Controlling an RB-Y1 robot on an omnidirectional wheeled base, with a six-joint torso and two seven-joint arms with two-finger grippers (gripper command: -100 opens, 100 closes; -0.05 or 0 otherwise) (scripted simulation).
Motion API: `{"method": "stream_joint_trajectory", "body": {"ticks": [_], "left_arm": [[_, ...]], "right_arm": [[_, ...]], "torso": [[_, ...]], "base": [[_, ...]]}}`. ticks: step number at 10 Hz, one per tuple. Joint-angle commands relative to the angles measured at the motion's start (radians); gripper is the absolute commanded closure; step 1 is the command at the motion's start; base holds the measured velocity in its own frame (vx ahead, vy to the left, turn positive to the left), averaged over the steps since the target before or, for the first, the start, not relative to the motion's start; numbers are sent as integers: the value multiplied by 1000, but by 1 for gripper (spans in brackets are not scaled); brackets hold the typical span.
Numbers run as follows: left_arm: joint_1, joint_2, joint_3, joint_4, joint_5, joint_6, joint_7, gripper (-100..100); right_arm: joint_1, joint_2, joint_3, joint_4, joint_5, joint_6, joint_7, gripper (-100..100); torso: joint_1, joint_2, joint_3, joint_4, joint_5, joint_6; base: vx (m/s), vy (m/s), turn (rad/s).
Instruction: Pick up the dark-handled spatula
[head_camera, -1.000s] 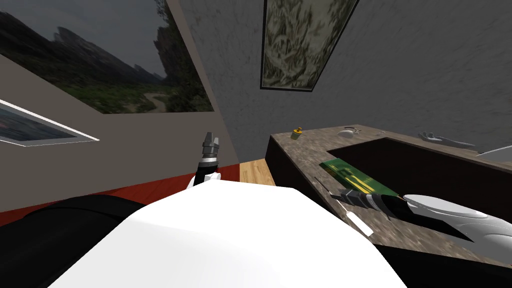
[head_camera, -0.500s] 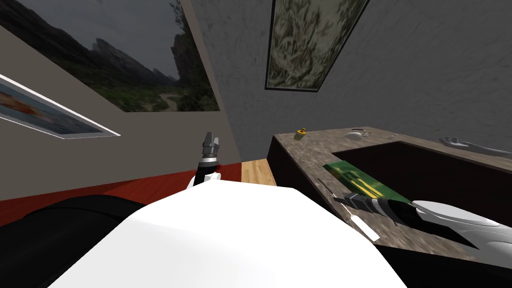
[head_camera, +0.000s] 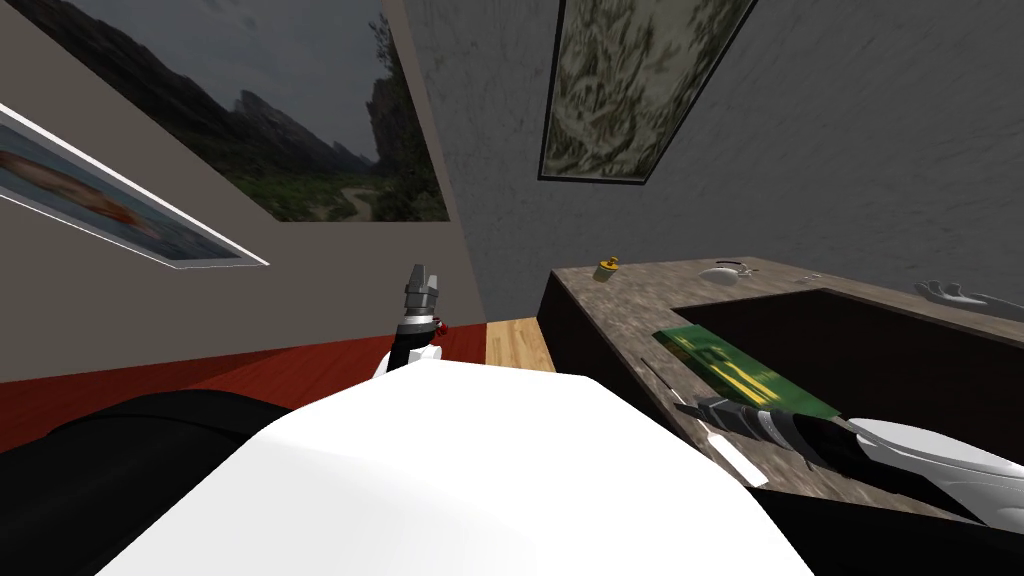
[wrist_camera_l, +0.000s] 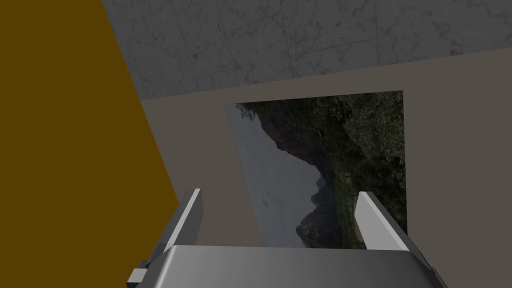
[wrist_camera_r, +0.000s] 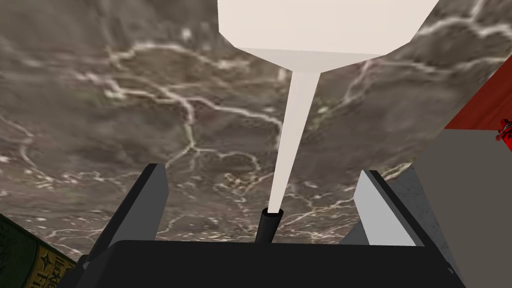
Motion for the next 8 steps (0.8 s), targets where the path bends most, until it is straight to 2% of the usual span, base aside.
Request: {"method": "stream_joint_trajectory", "body": {"ticks": [1, 2, 3, 4, 5, 8], "left_arm": [[0, 0, 0, 0, 0, 0, 0, 0], [0, 0, 0, 0, 0, 0, 0, 0], [0, 0, 0, 0, 0, 0, 0, 0], [0, 0, 0, 0, 0, 0, 0, 0], [0, 0, 0, 0, 0, 0, 0, 0], [0, 0, 0, 0, 0, 0, 0, 0]], "right_arm": [[-19, 6, 5, 31, 8, -12, 5, -100], [-18, 47, -47, 70, 54, -53, -7, -100], [-18, 47, -47, 105, 56, -53, -7, -100], [-20, 39, -39, 81, 50, -44, -7, -100], [-19, 40, -40, 83, 51, -46, -9, 100], [-19, 40, -40, 83, 51, -46, -9, 100]], "torso": [[0, 0, 0, 0, 0, 0], [0, -1, -1, 0, 0, 0], [1, 0, 0, 0, -1, -2], [0, 0, 0, 0, -2, -1], [0, -1, -1, 0, -2, -1], [-2, -2, -2, -1, -3, -1]], "base": [[0, 0, 0], [-34, 23, 233], [-43, 19, 104], [-16, 9, -1], [0, 0, 0], [0, 0, 0]]}}
